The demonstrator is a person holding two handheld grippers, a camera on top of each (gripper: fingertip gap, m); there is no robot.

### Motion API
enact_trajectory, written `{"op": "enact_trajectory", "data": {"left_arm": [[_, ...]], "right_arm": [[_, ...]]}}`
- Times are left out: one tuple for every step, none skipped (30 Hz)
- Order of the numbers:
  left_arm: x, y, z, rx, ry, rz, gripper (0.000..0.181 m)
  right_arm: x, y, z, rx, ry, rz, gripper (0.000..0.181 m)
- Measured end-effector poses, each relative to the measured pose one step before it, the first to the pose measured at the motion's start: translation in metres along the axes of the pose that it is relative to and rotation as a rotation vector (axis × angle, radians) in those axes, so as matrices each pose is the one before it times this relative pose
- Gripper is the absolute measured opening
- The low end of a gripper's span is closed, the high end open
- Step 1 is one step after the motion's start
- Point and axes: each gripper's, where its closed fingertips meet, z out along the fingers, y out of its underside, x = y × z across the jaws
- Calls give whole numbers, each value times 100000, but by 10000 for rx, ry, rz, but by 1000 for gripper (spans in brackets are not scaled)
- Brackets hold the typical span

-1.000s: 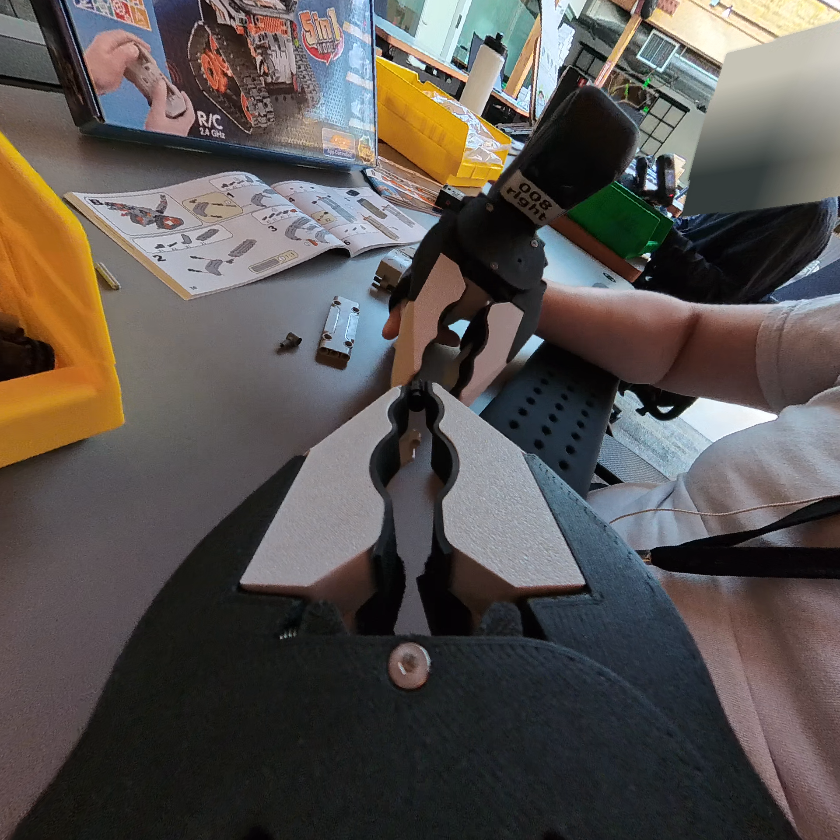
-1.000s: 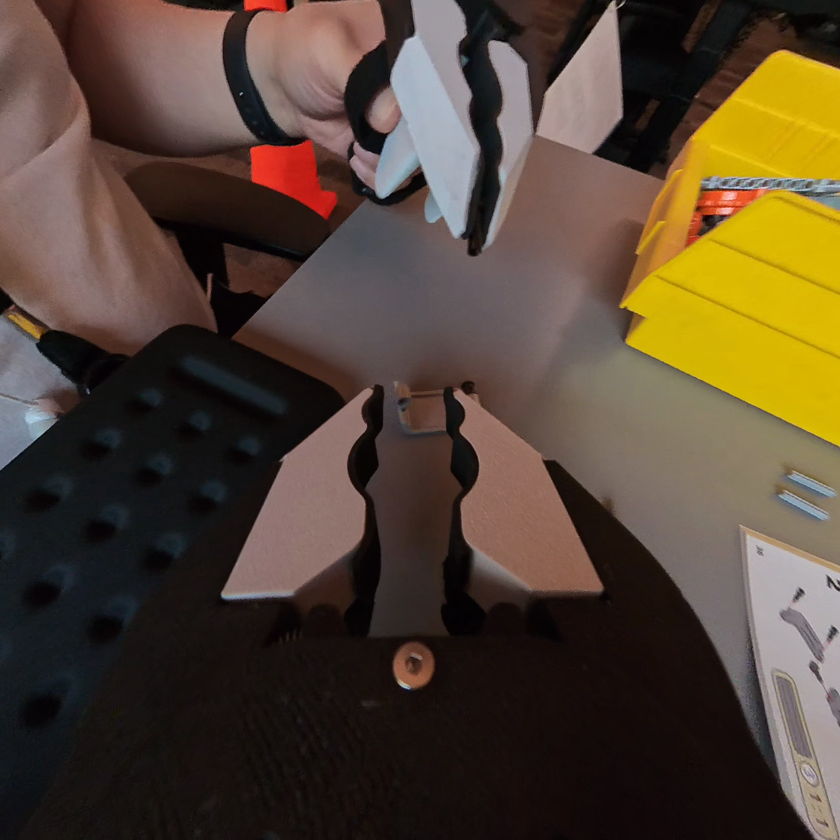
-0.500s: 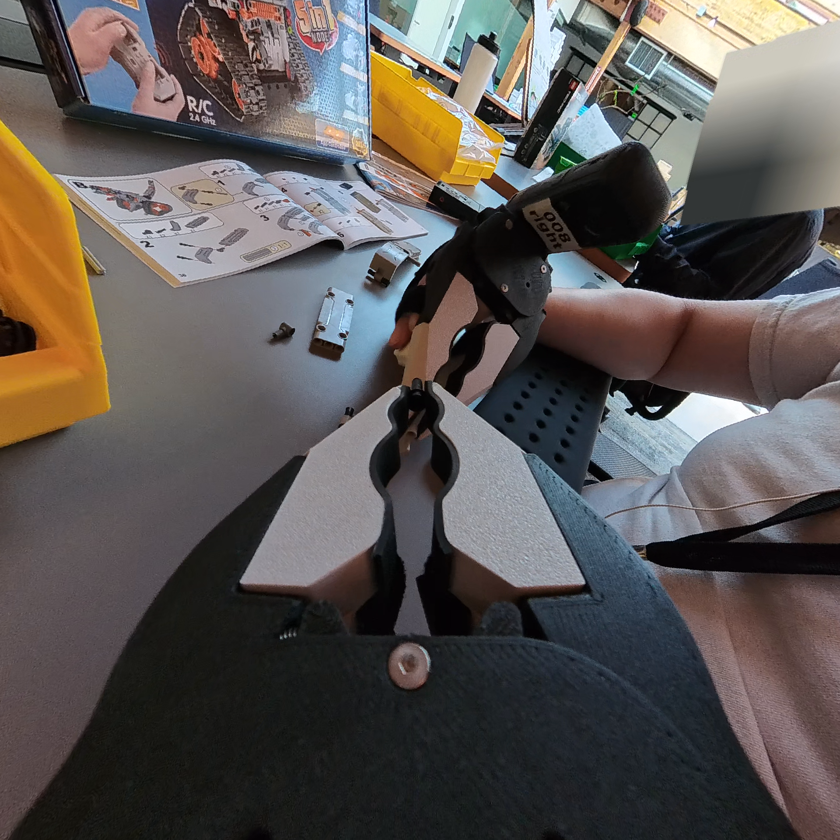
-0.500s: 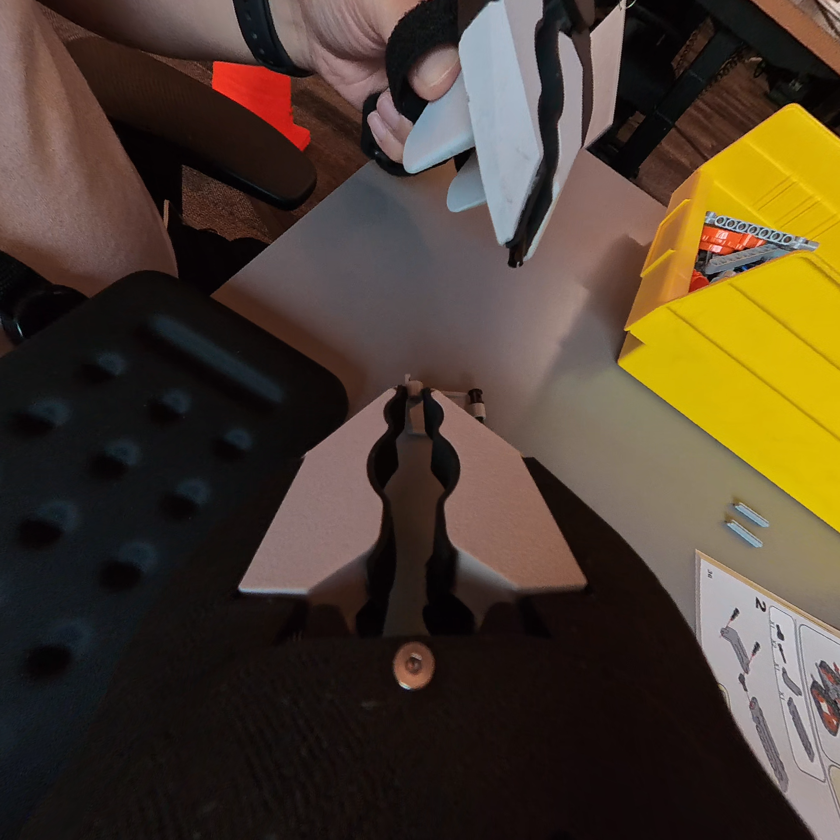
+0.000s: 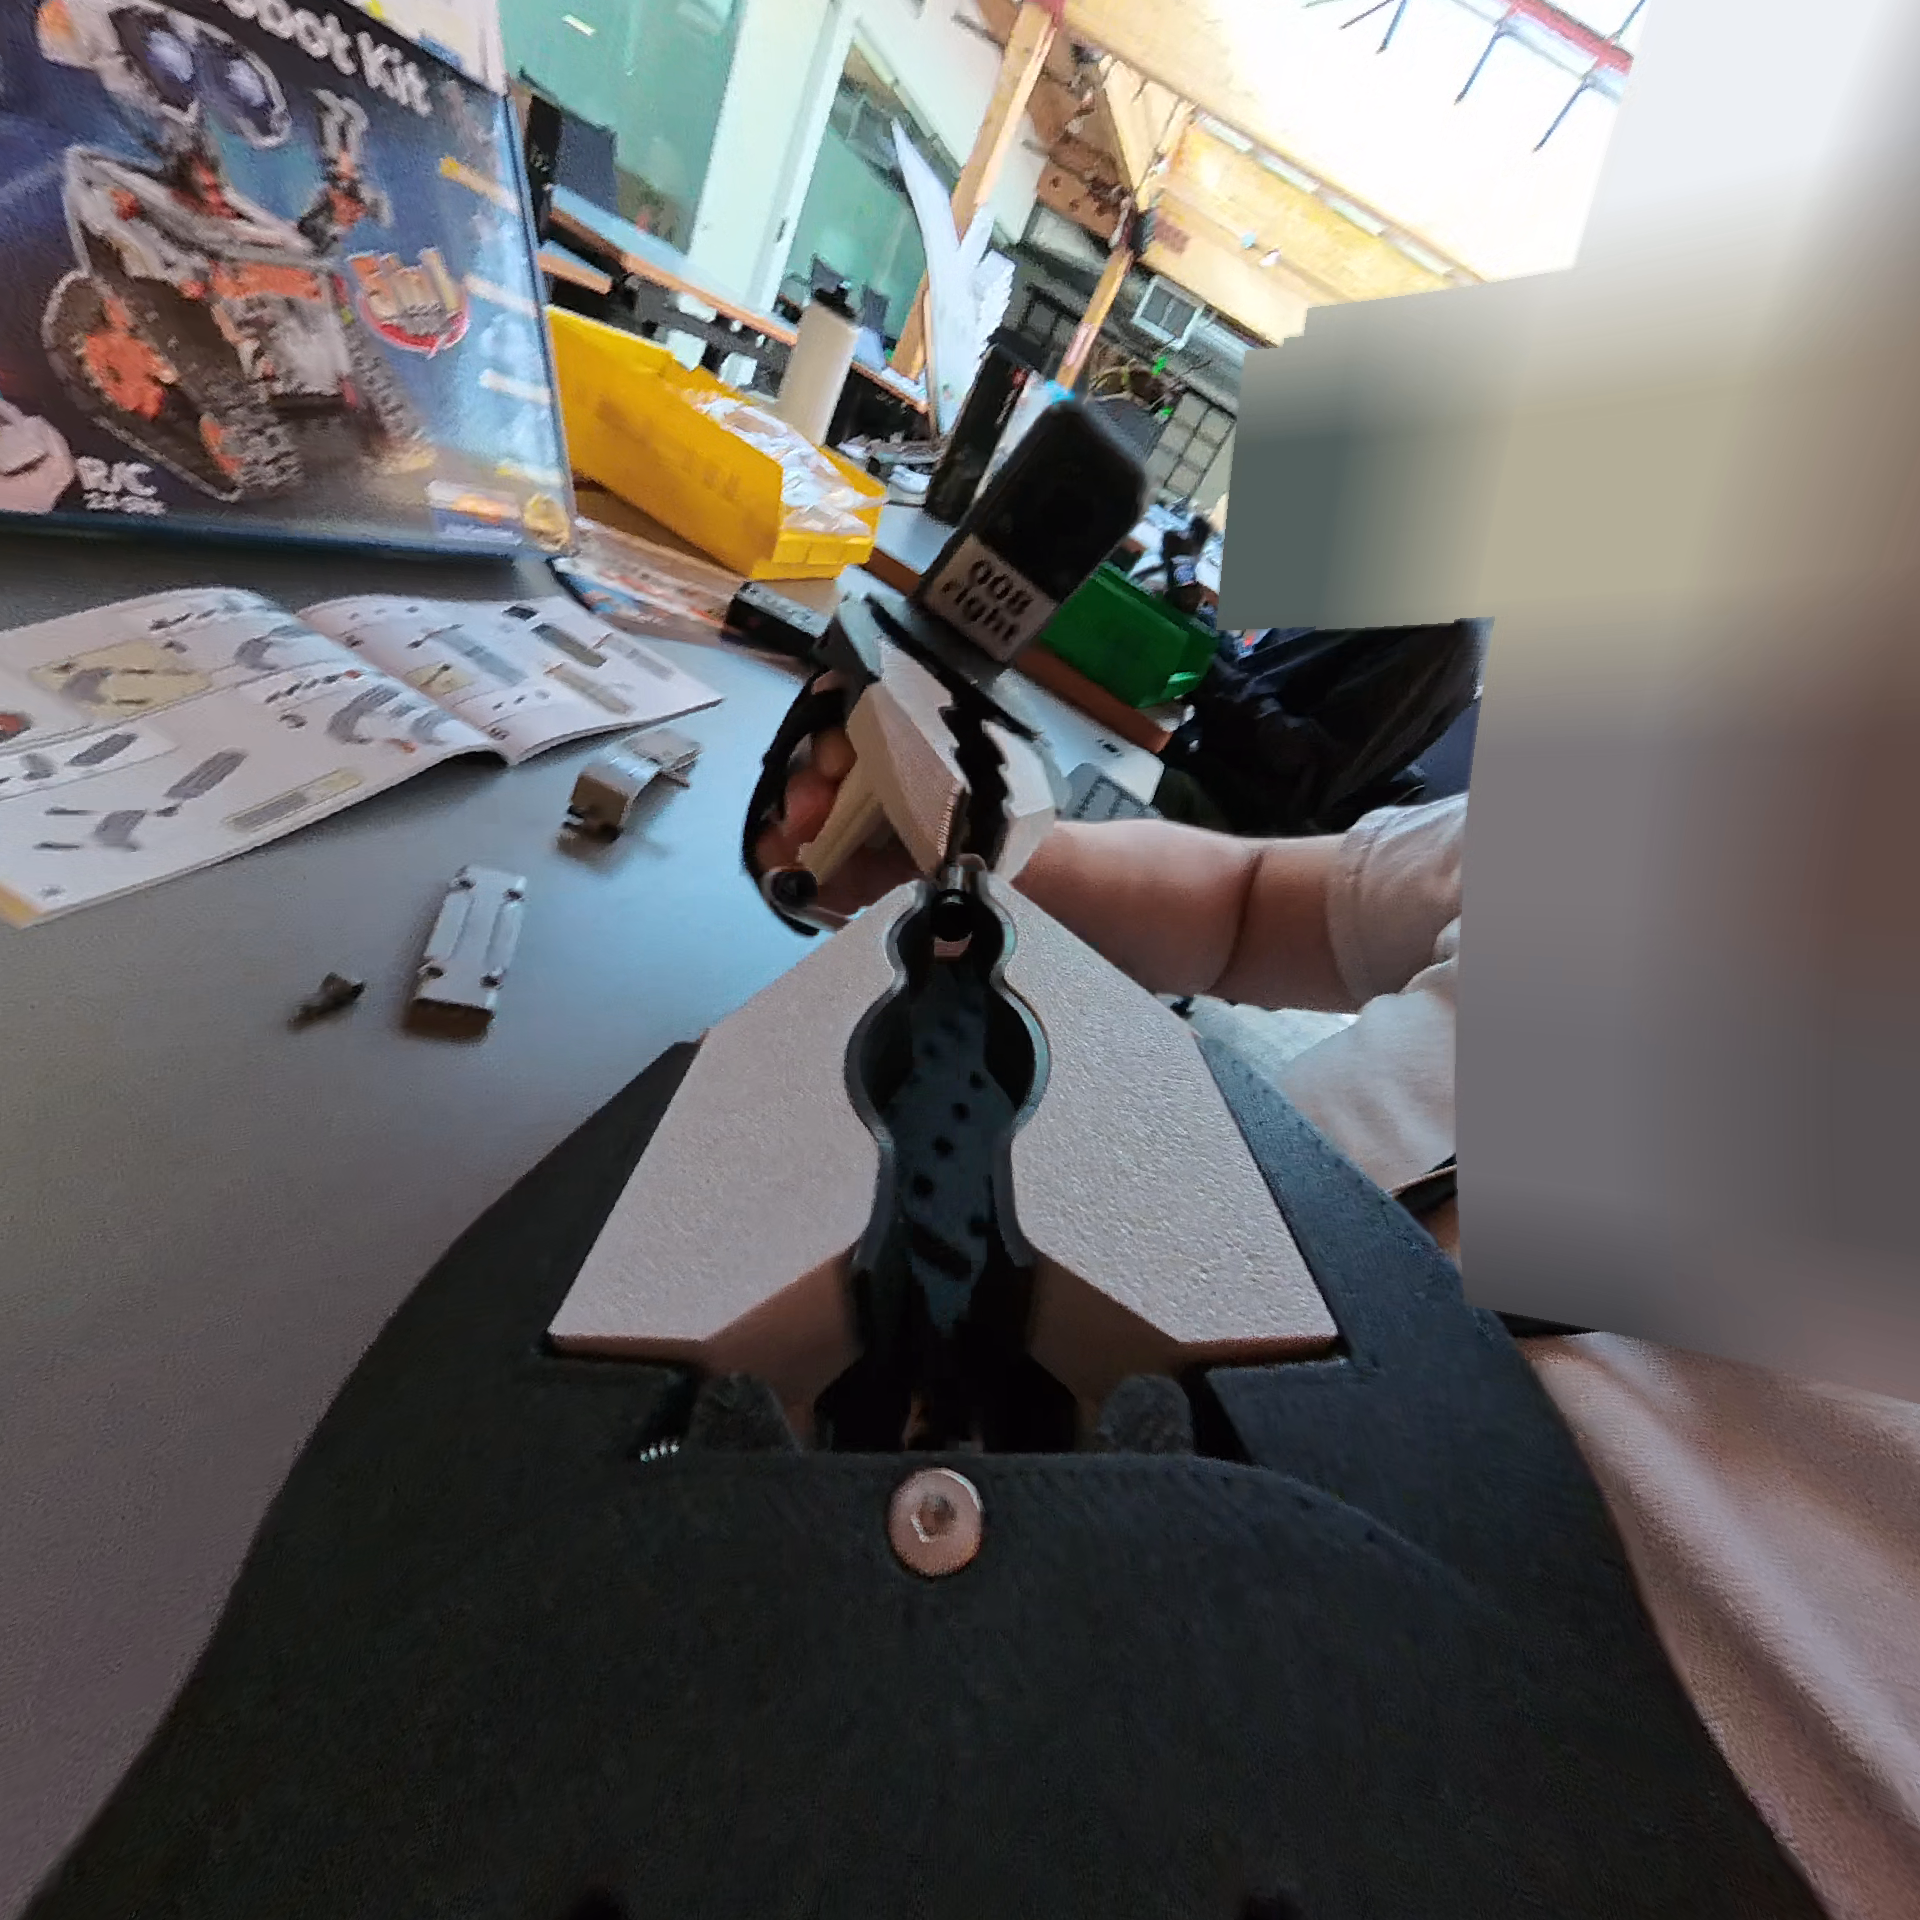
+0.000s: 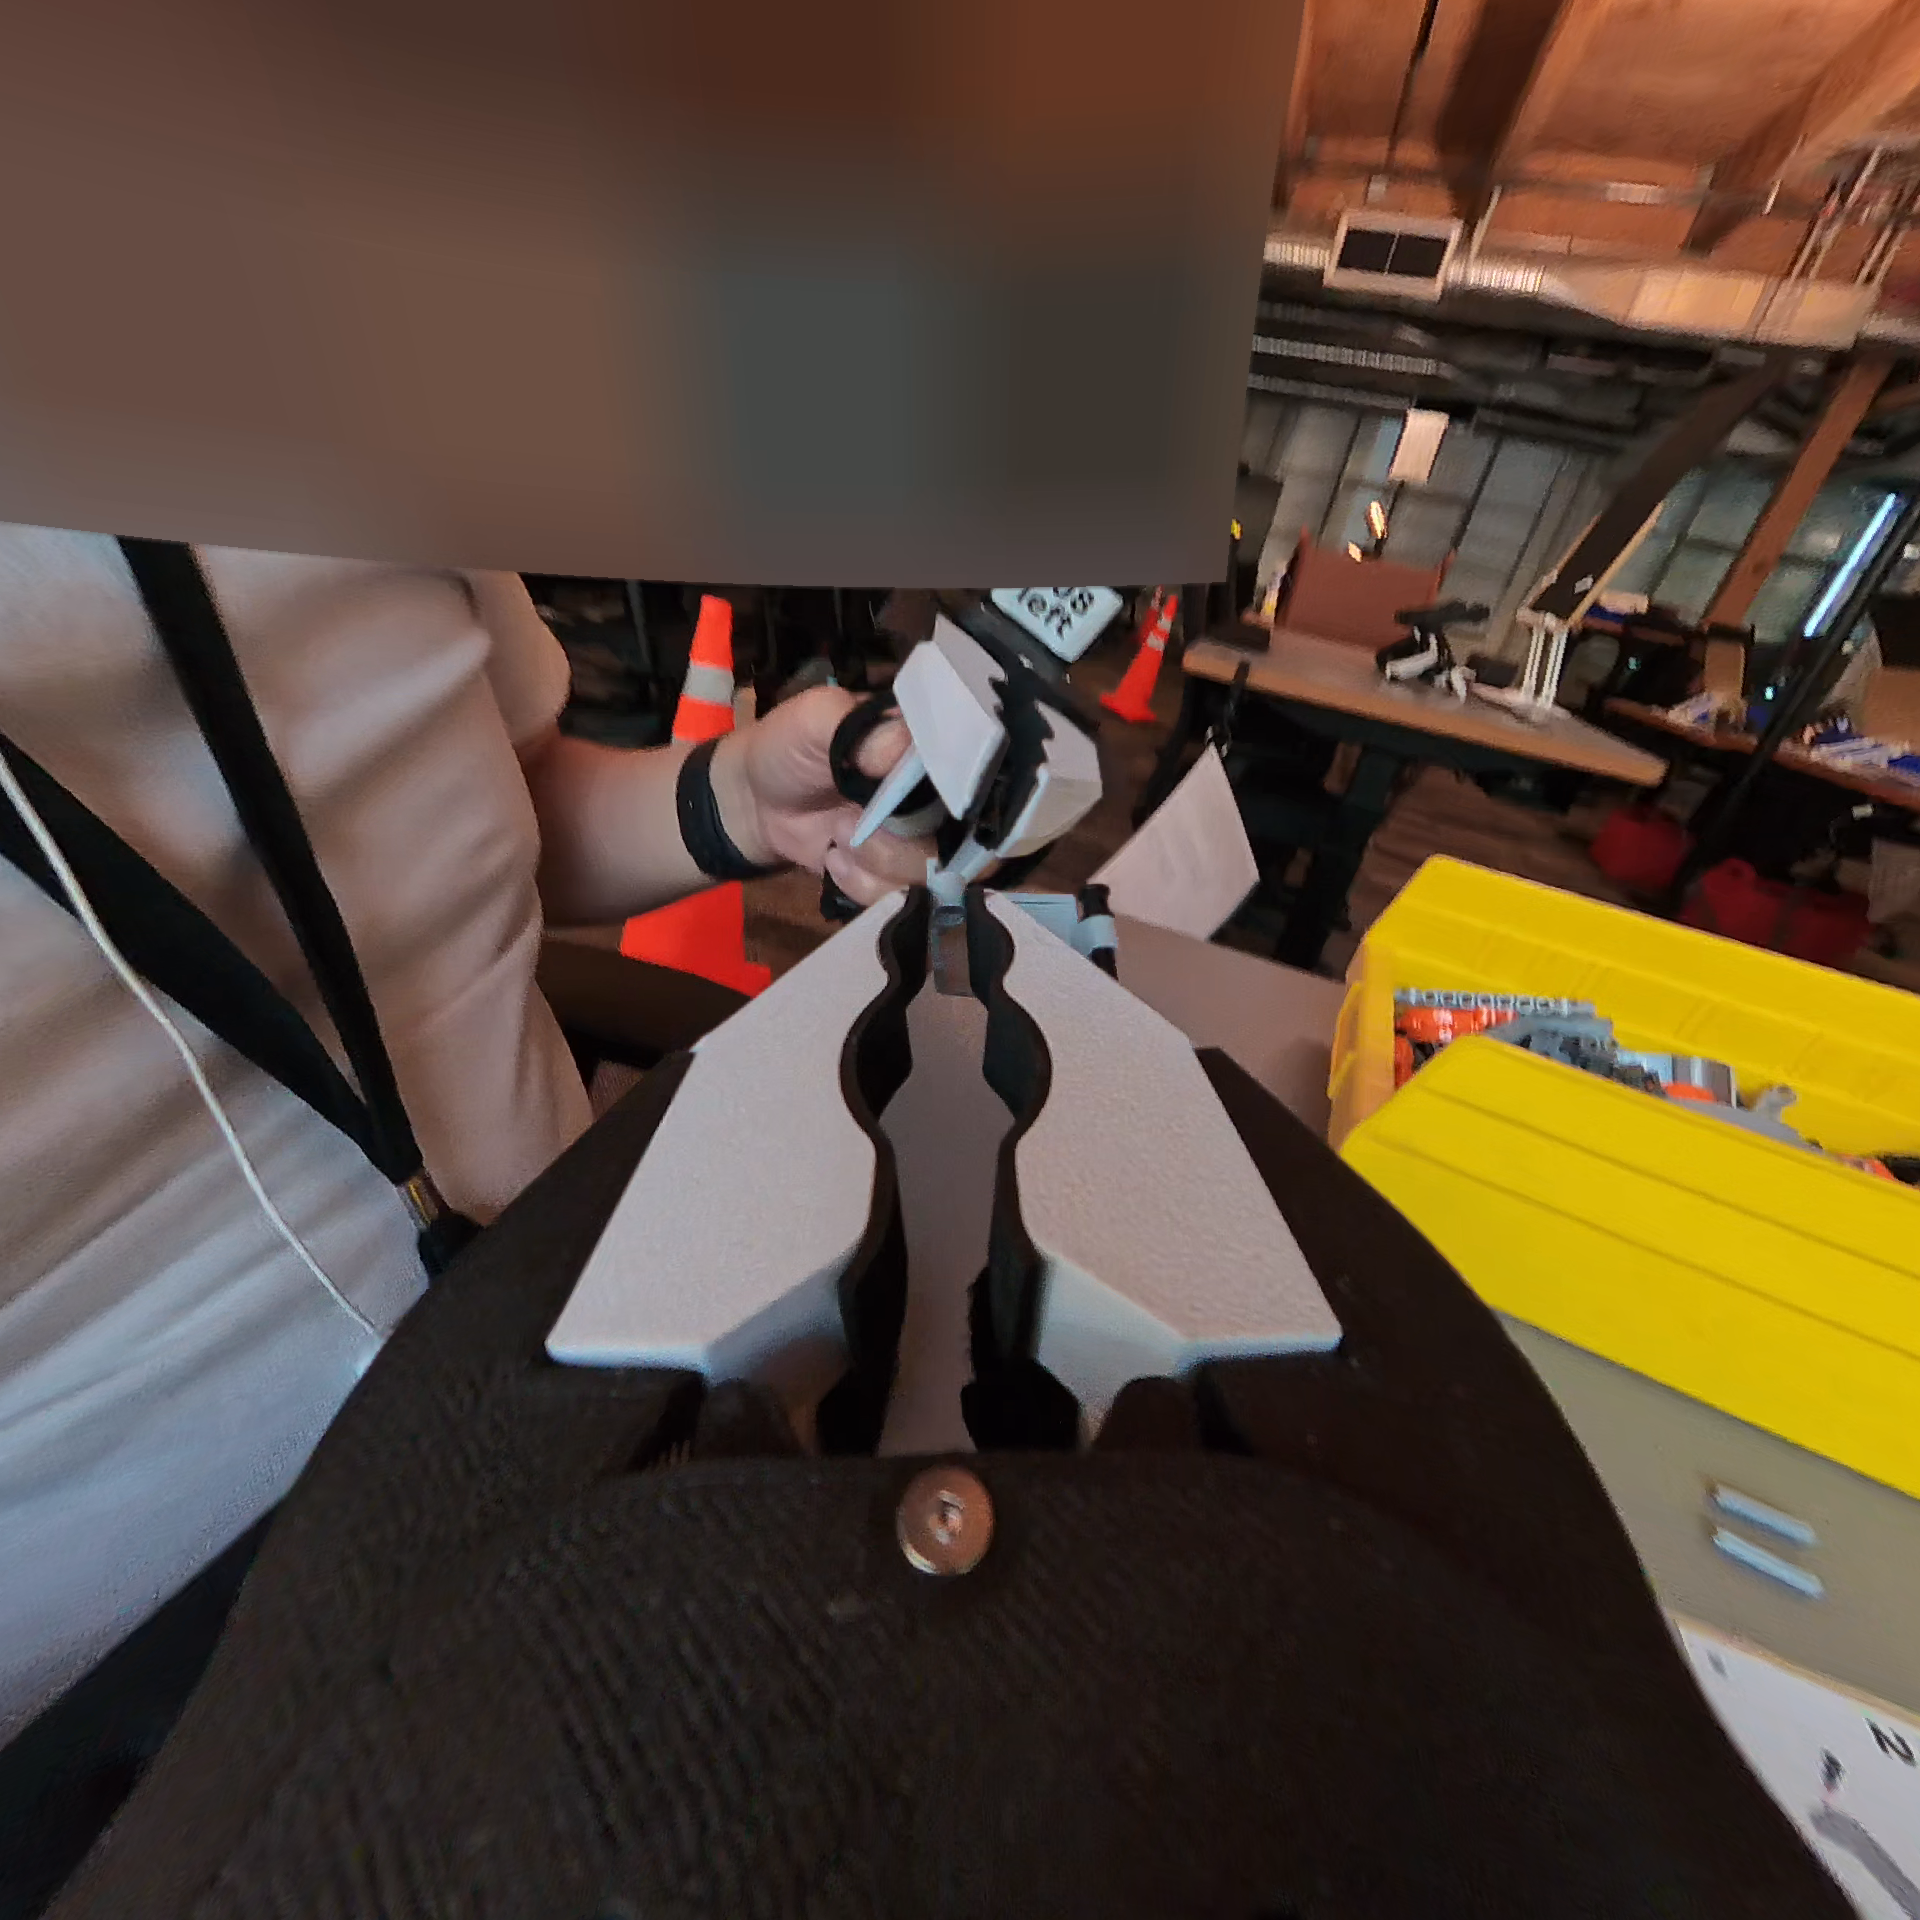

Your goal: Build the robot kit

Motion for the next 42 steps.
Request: {"op": "enact_trajectory", "data": {"left_arm": [[558, -354, 13, 115, 222, -107, 4], [503, -257, 48, 78, 186, -69, 4], [494, -171, 87, 41, 153, -5, 4], [392, -122, 107, 26, 62, 61, 4], [308, -135, 100, 26, -8, 103, 4], [268, -106, 81, -1, -12, 103, 4], [197, -86, 79, -27, -32, 96, 4], [105, 38, 100, -93, -52, 91, 4], [-42, 184, 123, -180, -91, 76, 4], [-195, 258, 123, -190, -150, 80, 4], [-304, 308, 99, -194, -189, 77, 4], [-273, 270, 72, -155, -148, 69, 4], [-206, 227, 39, -106, -88, 20, 4], [-94, 172, 35, -64, -18, -32, 4], [-13, 167, 46, -63, 30, -55, 4], [-44, 209, 59, -93, 8, -41, 4], [-64, 147, 60, -67, -22, -18, 4], [-25, 52, 16, -23, -14, -19, 5], [20, 11, 13, -1, 12, 0, 4], [47, -37, 7, 13, 20, -16, 4], [-10, 29, 18, -31, -9, 1, 5], [-19, 50, 32, -49, -24, 22, 5], [-8, 10, 14, -16, -19, 17, 5], [-12, 6, 7, -12, -24, 16, 5], [-10, 7, 11, -16, -14, 18, 4], [-11, 19, -3, -20, -7, 16, 5], [-27, 34, 8, -29, -11, 7, 5], [-50, 91, 33, -60, -27, 10, 5], [-50, 147, 58, -86, -40, 33, 5], [-81, 133, 52, -72, -69, 40, 5], [-173, 135, 4, -73, -115, 53, 5], [-244, 166, -15, -88, -139, 28, 5], [-160, 165, 1, -62, -70, 13, 5], [-144, 171, 15, -65, -57, -36, 5], [-208, 232, 11, -82, -105, 14, 5], [-186, 297, 6, -118, -97, 32, 5], [-139, 305, 2, -114, -67, -8, 5], [-143, 272, -24, -71, -65, -35, 5], [-102, 224, -30, -10, -41, -47, 5], [-132, 146, -56, 49, -51, -78, 5], [-188, 209, -29, 17, -85, -68, 5], [-174, 315, 18, -69, -81, -19, 5]], "right_arm": [[-139, -617, -126, 337, -64, 0, 5], [-79, -537, -88, 297, -44, 13, 5], [-88, -471, -58, 278, -74, 59, 5], [-120, -275, -20, 160, -102, 92, 5], [-122, -55, 13, 36, -95, 47, 5], [-79, 29, 18, -1, -38, -19, 5], [-70, 102, 41, -59, -31, -16, 5], [-40, 119, 71, -79, -9, -6, 5], [-67, 136, 80, -107, -5, -77, 5], [3, 244, 101, -197, 50, -125, 5], [-6, 324, 110, -268, 54, -174, 5], [18, 272, 93, -238, 87, -180, 5], [-60, 19, 31, -53, 23, -122, 5], [-38, -45, -1, -1, 9, -15, 5], [8, 38, -23, -44, 22, 9, 5], [-2, 44, -25, -43, 25, -47, 5], [-37, 49, -24, -50, 9, -60, 5], [-64, 62, -1, -49, -14, -49, 5], [-29, -65, 4, 46, -2, -16, 5], [-19, -18, 10, 23, -15, 23, 5], [-23, 48, 28, -36, -21, 6, 5], [-28, 58, 22, -31, -11, -31, 5], [-11, 23, 10, -6, 2, -20, 5], [-5, 8, 3, -8, 1, -7, 5], [3, 13, 2, -24, 5, -8, 5], [36, 39, -1, -38, 28, -27, 5], [55, 88, 4, -73, 47, -26, 5], [128, 195, 40, -142, 84, -28, 5], [39, 222, 52, -156, 54, -78, 5], [-18, 275, 92, -188, 34, -94, 5], [38, 251, 66, -182, 86, -119, 5], [-41, 102, 17, -93, 38, -146, 5], [9, 190, 34, -170, 62, -99, 5], [25, 231, 50, -195, 83, -115, 5], [15, 312, 66, -254, 111, -108, 5], [-61, 312, 86, -261, 108, -133, 5], [-91, 279, 116, -241, 123, -121, 5], [-68, 249, 116, -228, 161, -52, 5], [-67, 179, 126, -175, 189, -14, 5], [18, 171, 129, -168, 252, 10, 5], [-48, 288, 153, -268, 217, -21, 5], [-129, 331, 141, -270, 161, -81, 5]]}}
